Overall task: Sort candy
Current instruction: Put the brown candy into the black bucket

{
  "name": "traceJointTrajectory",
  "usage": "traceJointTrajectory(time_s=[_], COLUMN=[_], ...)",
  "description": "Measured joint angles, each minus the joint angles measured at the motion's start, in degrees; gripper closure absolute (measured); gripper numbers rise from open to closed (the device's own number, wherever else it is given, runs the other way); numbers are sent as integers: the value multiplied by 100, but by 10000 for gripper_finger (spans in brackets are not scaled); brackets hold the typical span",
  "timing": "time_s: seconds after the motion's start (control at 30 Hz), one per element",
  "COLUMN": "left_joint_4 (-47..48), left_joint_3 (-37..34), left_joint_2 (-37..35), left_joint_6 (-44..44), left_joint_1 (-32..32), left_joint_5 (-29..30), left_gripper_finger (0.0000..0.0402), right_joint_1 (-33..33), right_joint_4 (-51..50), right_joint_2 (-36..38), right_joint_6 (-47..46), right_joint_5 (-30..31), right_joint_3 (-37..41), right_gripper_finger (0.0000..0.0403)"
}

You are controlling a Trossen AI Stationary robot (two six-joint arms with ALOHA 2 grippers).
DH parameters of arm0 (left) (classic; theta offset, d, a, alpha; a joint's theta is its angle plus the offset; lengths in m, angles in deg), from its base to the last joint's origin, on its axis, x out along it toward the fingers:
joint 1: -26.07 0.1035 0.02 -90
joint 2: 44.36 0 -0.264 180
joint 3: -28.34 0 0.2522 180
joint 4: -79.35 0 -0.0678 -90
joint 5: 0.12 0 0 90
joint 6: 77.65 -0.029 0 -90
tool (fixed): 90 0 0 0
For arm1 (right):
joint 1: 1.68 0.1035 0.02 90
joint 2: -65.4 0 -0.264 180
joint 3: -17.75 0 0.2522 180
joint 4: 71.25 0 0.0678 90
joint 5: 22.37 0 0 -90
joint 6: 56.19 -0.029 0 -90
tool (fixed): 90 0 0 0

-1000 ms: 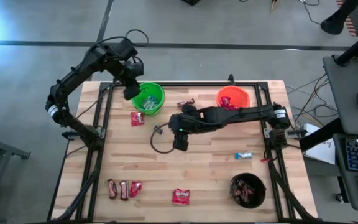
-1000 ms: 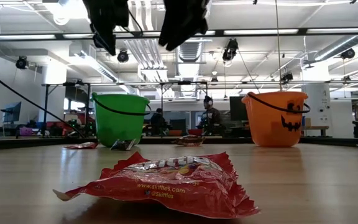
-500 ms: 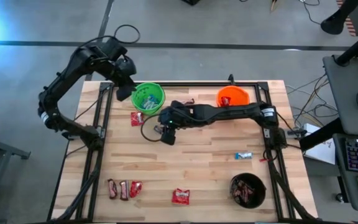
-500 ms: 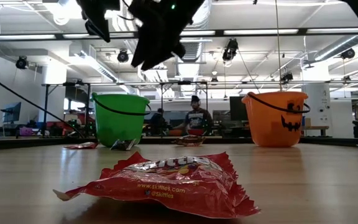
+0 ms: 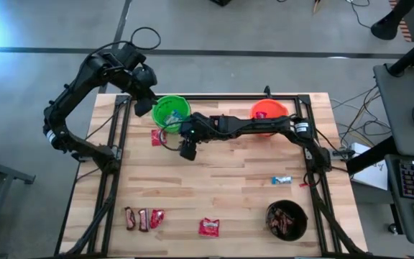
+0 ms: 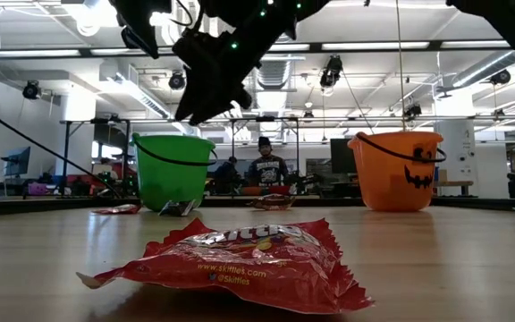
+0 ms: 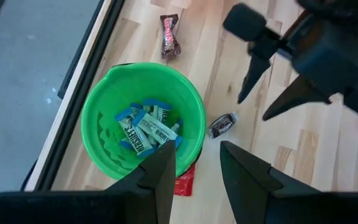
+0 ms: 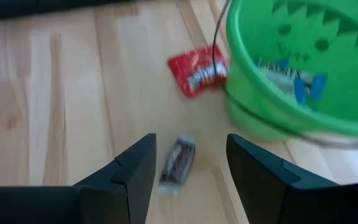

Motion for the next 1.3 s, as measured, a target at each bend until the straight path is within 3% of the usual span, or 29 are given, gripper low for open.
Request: traceJointTrajectory(time_s=[0.67,1.3], left_joint_4=[-306,-304], left_joint_3=[0,0], left_joint_2=[-2,-2], left_joint_6=[16,16], left_joint_1=[0,0], left_joint_5=[50,50], left_gripper_finger=[293,293], right_joint_1=[-52,-76], right_joint_4=[300,214], right_joint_2=[-542,-1104], right_joint_6=[-884,-1160], right_joint_5=[-347,-490], right_joint_3=[7,17], right_gripper_finger=[216,216])
